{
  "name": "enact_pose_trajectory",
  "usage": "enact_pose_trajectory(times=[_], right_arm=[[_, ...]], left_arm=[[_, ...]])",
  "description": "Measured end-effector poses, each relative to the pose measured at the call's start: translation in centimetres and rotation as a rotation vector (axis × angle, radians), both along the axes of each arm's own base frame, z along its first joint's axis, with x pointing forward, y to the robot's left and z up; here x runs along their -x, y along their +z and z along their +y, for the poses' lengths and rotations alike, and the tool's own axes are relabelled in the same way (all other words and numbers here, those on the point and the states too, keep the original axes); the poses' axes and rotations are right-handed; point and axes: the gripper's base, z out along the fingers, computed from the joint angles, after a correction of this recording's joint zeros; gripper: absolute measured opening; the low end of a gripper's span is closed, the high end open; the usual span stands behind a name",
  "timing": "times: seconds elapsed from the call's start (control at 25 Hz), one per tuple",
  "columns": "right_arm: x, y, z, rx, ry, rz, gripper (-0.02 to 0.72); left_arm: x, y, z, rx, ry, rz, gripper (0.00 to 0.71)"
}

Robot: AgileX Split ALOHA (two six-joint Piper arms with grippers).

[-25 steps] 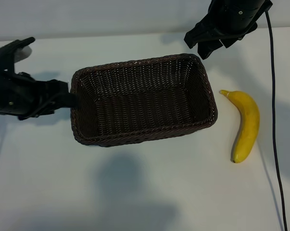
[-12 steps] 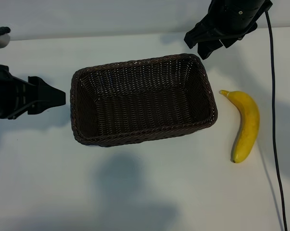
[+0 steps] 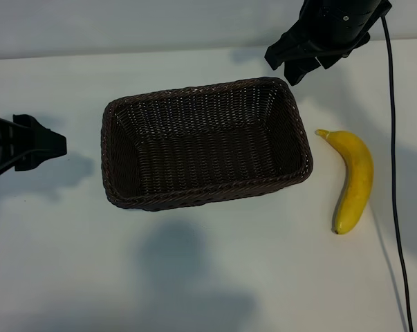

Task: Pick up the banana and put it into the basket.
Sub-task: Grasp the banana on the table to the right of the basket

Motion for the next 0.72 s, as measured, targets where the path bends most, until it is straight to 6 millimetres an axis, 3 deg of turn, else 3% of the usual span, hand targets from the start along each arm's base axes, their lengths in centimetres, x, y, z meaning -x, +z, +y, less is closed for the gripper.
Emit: enact_pose_trajectory(times=[0.24,0.52,0.72], right_arm=[[0.0,0.0,0.0,0.000,0.000,0.000,0.538],[0.0,0.0,0.0,-0.001,-0.001,0.000,0.538],[0.0,0.0,0.0,-0.004,-0.014,0.003,0.538]], left_arm=[[0.0,0.0,-0.3,0.044,-0.004,-0.012,0.607],[0.6,-1.7,-0.9,0.100,-0.049,0.005,0.607],[0.4,-1.3,-1.4,0.148,-0.076,-0.033,0.607]])
